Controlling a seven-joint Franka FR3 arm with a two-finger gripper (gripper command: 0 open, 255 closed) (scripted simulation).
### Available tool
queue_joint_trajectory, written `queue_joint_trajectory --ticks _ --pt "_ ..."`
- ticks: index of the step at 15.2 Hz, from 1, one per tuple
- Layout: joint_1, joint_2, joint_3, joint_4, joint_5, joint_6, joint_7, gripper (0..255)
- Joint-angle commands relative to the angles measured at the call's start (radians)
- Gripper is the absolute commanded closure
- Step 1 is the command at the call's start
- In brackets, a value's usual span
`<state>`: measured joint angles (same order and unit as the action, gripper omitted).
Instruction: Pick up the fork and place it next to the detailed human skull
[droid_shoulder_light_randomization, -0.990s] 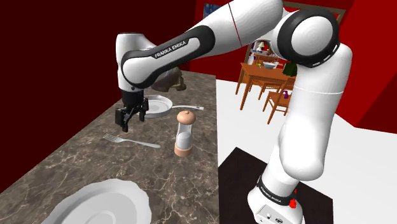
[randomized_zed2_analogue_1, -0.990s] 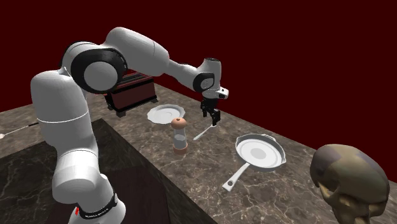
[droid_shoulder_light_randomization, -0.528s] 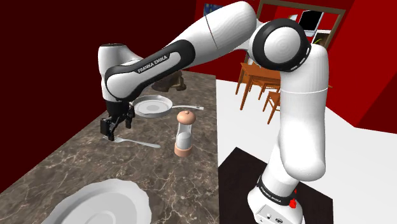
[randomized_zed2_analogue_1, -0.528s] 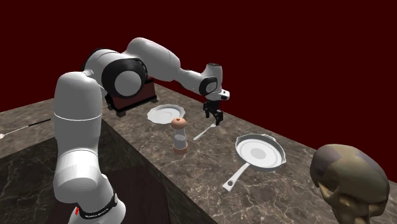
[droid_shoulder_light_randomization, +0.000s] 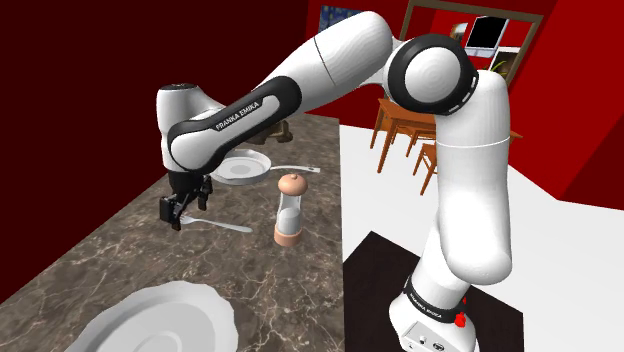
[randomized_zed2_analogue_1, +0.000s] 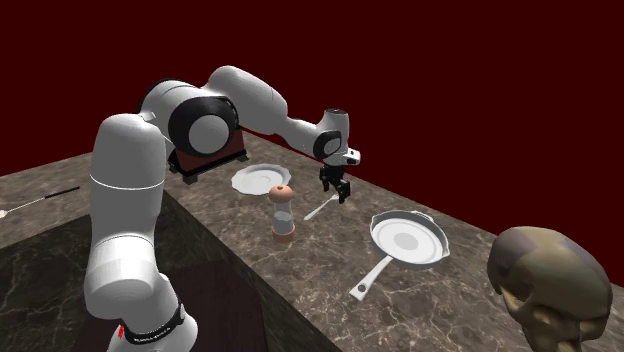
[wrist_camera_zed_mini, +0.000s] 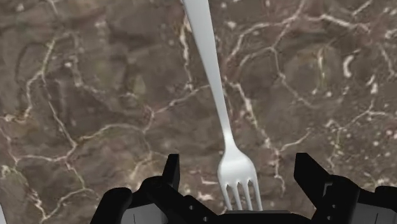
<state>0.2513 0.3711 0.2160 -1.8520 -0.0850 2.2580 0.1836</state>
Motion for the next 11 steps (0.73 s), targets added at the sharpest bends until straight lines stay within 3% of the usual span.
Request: queue_joint_trajectory --ticks 1,4,5,11 --pt "0.0 0.001 0.0 0.0 0.0 0.001 0.0 0" --pt "0.0 0.001 0.0 0.0 0.0 0.001 0.0 0" --pt "0.0 0.001 0.0 0.0 0.0 0.001 0.0 255" --pt "0.0 0.001 0.0 0.0 0.0 0.0 0.0 255"
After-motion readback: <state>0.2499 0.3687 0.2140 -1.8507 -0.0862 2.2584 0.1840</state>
